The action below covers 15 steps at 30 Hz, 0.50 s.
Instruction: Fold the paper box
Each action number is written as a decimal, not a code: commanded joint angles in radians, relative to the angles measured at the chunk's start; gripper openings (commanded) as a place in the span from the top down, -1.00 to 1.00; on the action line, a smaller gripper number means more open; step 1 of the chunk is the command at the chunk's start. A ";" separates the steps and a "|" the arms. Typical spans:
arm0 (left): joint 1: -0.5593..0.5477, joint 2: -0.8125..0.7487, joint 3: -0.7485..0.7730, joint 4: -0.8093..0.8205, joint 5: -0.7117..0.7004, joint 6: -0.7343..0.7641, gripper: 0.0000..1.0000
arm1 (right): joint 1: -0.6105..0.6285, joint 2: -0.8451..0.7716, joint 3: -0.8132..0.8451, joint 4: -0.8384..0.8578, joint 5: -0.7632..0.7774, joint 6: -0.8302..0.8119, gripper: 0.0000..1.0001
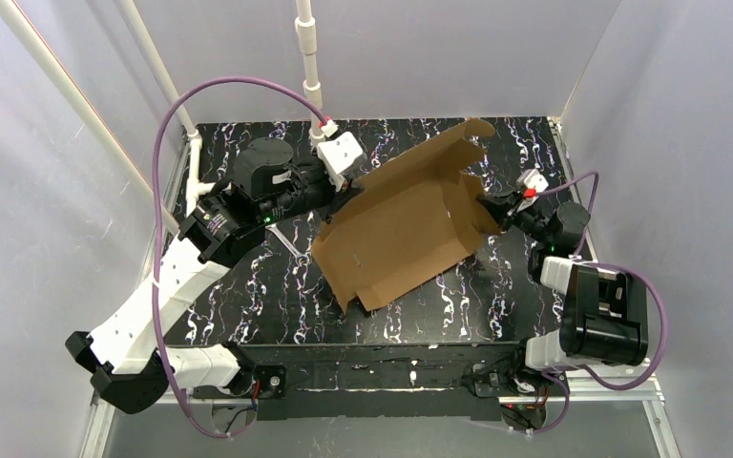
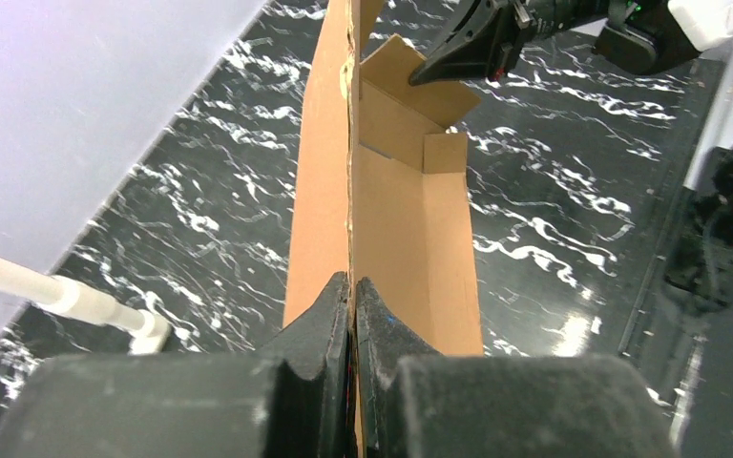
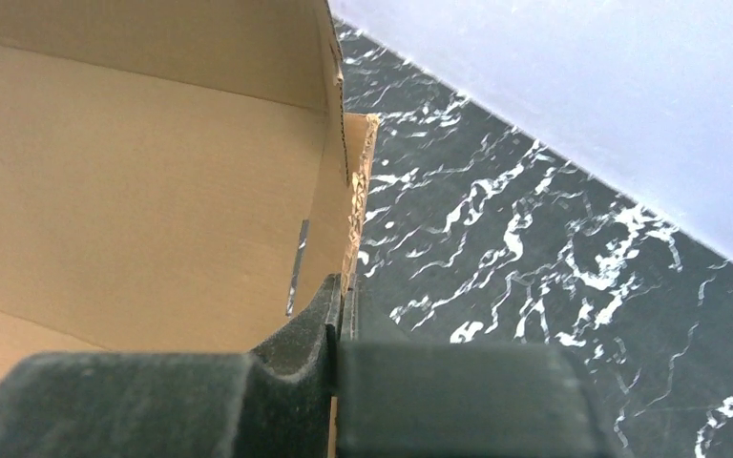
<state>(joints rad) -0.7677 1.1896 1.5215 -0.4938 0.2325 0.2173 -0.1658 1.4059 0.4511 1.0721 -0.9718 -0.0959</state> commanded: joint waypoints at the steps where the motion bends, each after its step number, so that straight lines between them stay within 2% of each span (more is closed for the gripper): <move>1: 0.001 0.003 0.073 0.126 -0.032 0.133 1.00 | 0.018 0.085 0.073 0.297 0.093 0.195 0.97; 4: 0.001 0.015 0.097 0.148 -0.010 0.163 1.00 | 0.030 0.184 0.097 0.474 0.178 0.321 0.96; 7: 0.000 0.014 0.092 0.162 0.035 0.163 1.00 | 0.045 0.278 0.088 0.592 0.212 0.359 0.88; 15: 0.000 0.007 0.003 0.152 0.135 0.076 1.00 | 0.046 0.326 -0.020 0.659 0.097 0.287 0.70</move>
<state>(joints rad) -0.7650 1.2182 1.5574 -0.4477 0.2638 0.3401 -0.1349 1.7428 0.4808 1.4689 -0.7807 0.2134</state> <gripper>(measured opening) 0.014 0.132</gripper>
